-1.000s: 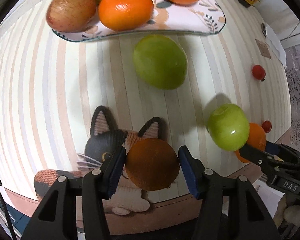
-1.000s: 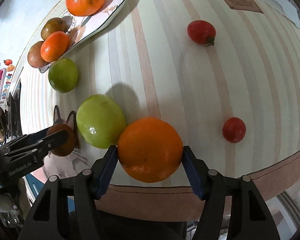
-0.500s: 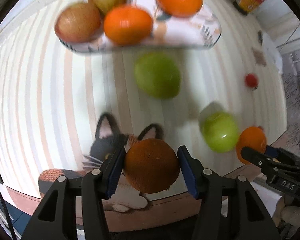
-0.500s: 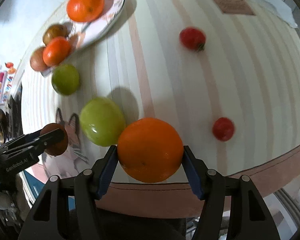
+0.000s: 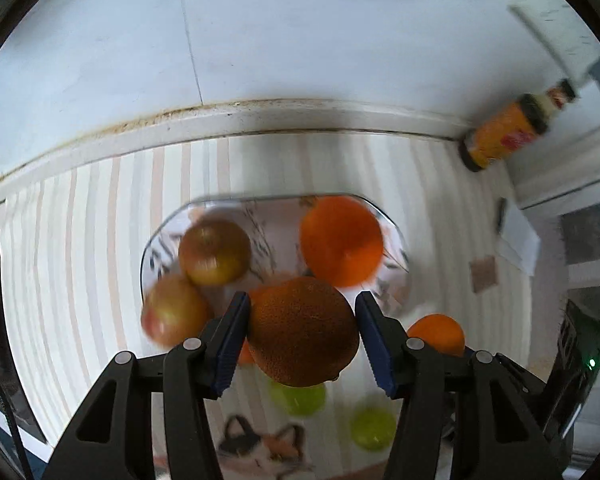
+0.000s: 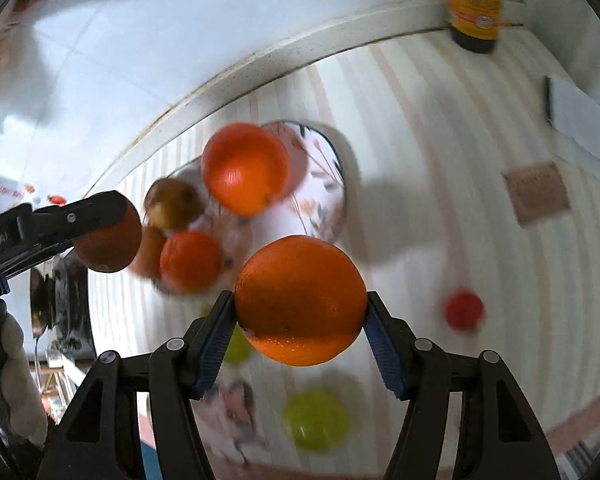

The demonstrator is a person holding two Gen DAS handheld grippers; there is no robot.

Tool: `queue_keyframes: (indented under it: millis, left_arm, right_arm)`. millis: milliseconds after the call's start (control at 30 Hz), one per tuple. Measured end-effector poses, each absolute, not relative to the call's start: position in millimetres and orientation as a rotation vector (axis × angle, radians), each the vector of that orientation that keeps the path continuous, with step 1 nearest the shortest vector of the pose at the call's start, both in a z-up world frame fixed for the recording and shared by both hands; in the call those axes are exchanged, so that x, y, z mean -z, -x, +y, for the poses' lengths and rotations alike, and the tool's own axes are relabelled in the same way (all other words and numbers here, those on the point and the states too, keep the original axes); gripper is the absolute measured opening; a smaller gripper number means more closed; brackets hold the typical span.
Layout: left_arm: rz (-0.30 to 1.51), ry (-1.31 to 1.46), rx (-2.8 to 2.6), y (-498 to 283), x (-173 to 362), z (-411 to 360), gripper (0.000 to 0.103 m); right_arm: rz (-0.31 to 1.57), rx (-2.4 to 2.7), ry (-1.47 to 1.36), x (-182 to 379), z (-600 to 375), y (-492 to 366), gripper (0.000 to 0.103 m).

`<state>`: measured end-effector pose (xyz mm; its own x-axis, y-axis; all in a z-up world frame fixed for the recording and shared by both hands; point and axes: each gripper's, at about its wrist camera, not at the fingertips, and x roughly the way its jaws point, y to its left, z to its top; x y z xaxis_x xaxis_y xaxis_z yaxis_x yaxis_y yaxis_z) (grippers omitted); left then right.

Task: Organize fruits
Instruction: 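Lower the orange and brown fruit onto the plate and release both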

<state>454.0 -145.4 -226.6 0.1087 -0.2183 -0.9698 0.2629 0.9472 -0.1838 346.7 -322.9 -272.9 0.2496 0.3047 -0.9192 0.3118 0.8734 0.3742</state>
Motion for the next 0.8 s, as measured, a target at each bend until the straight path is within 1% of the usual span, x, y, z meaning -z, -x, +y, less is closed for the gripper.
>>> queue_keyframes:
  millis: [133, 333, 367, 433, 467, 500, 533, 567, 600, 800]
  left_arm:
    - [1.465, -0.084, 0.309, -478, 259, -153, 0.052]
    - [1.488, -0.106, 0.274, -496, 273, -155, 0.053]
    - [1.496, -0.109, 0.274, -498, 275, -156, 0.053]
    - [1.5, -0.097, 0.278, -500, 274, -155, 0.053]
    - [1.49, -0.092, 0.27, -501, 272, -154, 0.059]
    - [1.48, -0.088, 0.273, -503, 270, -153, 0.064]
    - [1.476, -0.083, 0.278, -503, 268, -153, 0.076]
    - [1.47, -0.076, 0.278, -504, 266, -152, 0.086]
    - [1.46, -0.074, 0.278, -503, 263, -150, 0.088]
    - [1.425, -0.075, 0.255, -487, 252, -133, 0.093]
  right_arm:
    - [1.369, 0.008, -0.548, 290, -316, -378, 0.066]
    - [1.414, 0.02, -0.527, 314, -304, -398, 0.067]
    - [1.427, 0.019, -0.532, 317, -303, -399, 0.067]
    - [1.424, 0.018, -0.548, 320, -306, -401, 0.072]
    - [1.418, 0.018, -0.552, 318, -307, -401, 0.079]
    - [1.424, 0.022, -0.557, 318, -308, -403, 0.088]
    - [1.425, 0.025, -0.563, 316, -309, -403, 0.091]
    - [1.421, 0.029, -0.563, 314, -310, -402, 0.093]
    - [1.416, 0.034, -0.557, 311, -311, -402, 0.094]
    - [1.405, 0.055, -0.475, 294, -311, -396, 0.095]
